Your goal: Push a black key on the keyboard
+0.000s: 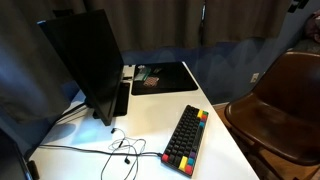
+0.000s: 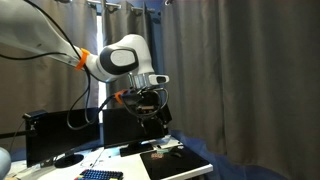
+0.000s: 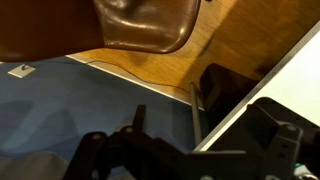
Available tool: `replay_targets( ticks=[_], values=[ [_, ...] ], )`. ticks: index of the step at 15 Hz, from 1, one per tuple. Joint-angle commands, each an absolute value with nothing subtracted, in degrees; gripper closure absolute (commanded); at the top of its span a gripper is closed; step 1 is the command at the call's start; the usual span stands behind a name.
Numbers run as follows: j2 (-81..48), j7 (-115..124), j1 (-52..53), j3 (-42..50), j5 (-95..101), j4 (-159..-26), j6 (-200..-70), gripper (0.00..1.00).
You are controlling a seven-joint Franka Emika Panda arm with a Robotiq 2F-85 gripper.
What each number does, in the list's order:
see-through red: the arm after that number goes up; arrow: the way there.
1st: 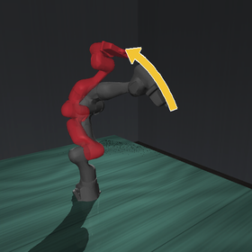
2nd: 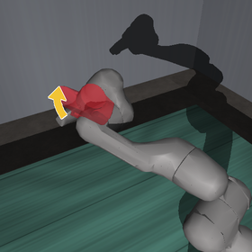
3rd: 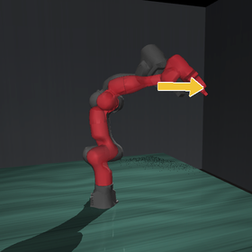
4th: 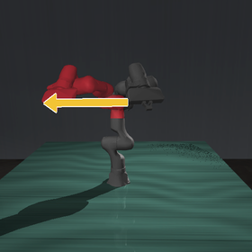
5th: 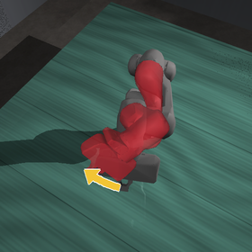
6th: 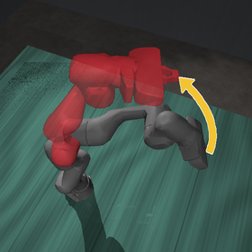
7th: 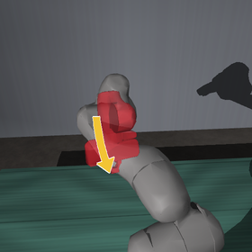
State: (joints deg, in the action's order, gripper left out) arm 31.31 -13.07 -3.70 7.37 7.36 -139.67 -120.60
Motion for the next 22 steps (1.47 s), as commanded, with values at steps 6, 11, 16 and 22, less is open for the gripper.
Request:
replay_targets(
  ticks=[6, 11, 16, 22],
  values=[
    [27.1, -15.7, 13.3, -4.7, 1.1, -146.9, -123.6, 0.0],
    [19.4, -20.1, 22.2, -10.3, -2.2, -146.5, -130.5, 0.0],
    [17.7, -20.7, 23.0, -12.7, -0.9, -146.6, -131.7, 0.0],
    [17.1, -21.8, 22.9, -12.6, -0.9, -146.1, -131.9, 0.0]
  ],
)
